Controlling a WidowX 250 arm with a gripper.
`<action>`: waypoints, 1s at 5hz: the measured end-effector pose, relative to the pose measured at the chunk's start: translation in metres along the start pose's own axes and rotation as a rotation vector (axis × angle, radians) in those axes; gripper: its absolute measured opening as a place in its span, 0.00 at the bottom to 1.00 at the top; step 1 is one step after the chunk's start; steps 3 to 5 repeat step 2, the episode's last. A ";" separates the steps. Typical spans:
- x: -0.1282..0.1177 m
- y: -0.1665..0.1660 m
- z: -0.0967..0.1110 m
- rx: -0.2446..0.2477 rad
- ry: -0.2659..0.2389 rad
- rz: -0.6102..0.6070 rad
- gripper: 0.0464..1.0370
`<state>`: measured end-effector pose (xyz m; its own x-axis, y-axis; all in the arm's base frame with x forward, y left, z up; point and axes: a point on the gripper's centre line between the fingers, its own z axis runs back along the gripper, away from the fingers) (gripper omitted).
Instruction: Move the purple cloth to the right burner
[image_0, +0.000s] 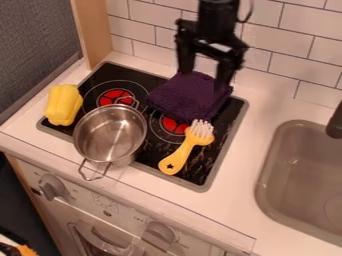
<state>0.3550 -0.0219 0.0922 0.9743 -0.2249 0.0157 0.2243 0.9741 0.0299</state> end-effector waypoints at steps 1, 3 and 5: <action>0.000 0.003 0.000 -0.004 -0.003 0.002 0.96; 0.000 0.002 0.000 -0.002 -0.003 -0.002 0.96; 0.000 0.002 0.000 -0.002 -0.003 -0.002 0.96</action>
